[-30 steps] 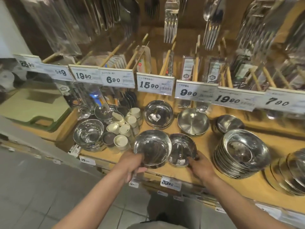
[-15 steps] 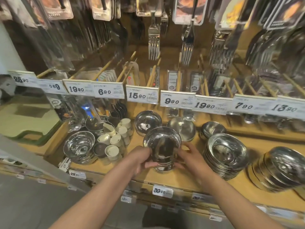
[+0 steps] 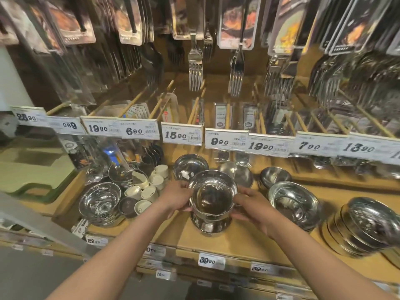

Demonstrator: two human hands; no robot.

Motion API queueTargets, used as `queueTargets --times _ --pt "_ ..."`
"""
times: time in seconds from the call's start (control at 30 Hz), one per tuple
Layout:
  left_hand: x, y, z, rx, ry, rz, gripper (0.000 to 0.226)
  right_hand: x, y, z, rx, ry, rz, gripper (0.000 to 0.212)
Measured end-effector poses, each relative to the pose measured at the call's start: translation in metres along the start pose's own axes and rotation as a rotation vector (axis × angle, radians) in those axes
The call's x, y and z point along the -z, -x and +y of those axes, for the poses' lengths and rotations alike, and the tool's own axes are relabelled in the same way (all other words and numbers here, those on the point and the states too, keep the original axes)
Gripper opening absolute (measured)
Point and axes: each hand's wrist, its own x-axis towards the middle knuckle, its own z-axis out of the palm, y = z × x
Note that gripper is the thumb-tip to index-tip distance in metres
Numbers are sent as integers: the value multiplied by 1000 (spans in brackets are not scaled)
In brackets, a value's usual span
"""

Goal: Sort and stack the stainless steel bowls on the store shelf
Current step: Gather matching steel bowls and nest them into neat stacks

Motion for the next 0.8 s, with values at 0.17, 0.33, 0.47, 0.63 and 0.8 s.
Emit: queueTargets --times 0.17,0.33,0.47,0.63,0.8 --pt "-7 -11 -26 52 12 -43 13 -9 -11 28 -35 39 62 32" --pt "-12 -21 -41 7 -160 -47 24 -13 -13 43 -37 114 120 31" --pt "-12 -28 -43 1 -249 -25 32 -18 -15 43 -19 173 162 26" --pt "-15 -34 -46 17 -175 -39 17 -16 -16 48 13 247 200 22" --pt "-18 -30 -52 7 -187 -68 20 -11 -16 51 11 263 157 29"
